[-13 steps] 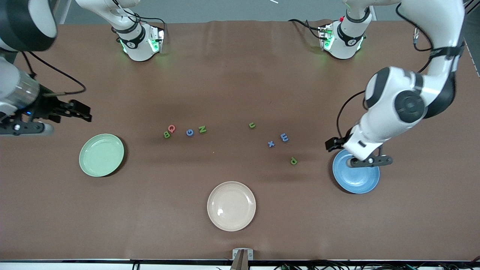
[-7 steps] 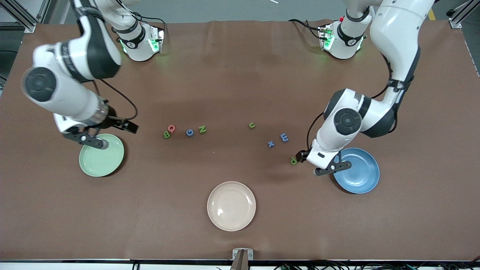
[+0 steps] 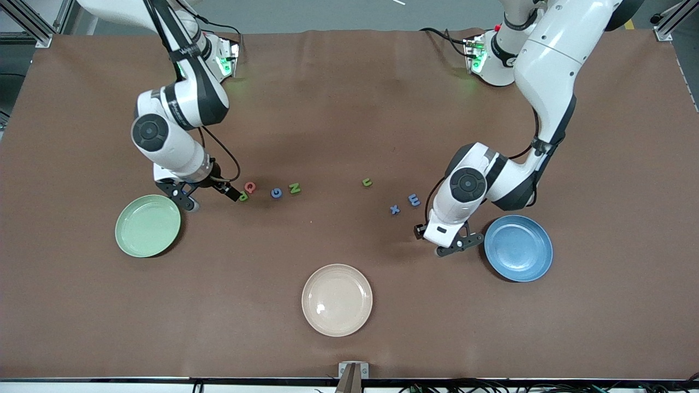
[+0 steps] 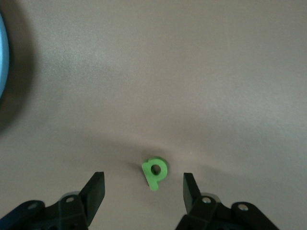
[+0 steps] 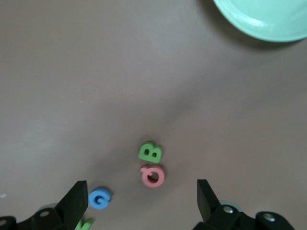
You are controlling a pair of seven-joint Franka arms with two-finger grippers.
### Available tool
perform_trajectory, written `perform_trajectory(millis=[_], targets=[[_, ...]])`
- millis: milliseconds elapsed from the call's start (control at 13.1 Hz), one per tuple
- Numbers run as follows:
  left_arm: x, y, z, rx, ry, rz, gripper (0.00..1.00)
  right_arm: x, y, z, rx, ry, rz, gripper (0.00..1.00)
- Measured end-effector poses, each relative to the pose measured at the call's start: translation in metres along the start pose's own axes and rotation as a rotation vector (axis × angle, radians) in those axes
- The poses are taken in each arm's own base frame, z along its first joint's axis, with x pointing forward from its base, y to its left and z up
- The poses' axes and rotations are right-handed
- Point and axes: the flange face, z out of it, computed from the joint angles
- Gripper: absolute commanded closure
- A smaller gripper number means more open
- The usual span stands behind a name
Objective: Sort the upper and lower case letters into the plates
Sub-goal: 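Grasp the green p with the left gripper while the right gripper grasps B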
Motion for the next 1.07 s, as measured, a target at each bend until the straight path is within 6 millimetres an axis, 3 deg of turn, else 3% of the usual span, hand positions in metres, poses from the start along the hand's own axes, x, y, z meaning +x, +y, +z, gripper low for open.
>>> perform_trajectory(millis=[228,457,685,1066], targets=[[-0.008,0.011,0.016,0.007,-0.01,-0.011,0.32,-0.005,-0.005,0.045,-0.031,-0.015,0.056,0.0],[-0.011,0.017,0.024,-0.002,-0.012,-0.012,0.38,-0.018,-0.013,0.077,-0.049,-0.018,0.065,0.0],[-0.009,0.015,0.027,-0.002,-0.01,-0.015,0.45,-0.016,-0.012,0.09,-0.053,-0.017,0.071,0.03],[-0.009,0.013,0.034,0.005,-0.017,-0.017,0.48,-0.01,-0.013,0.104,-0.026,0.004,0.077,0.12]])
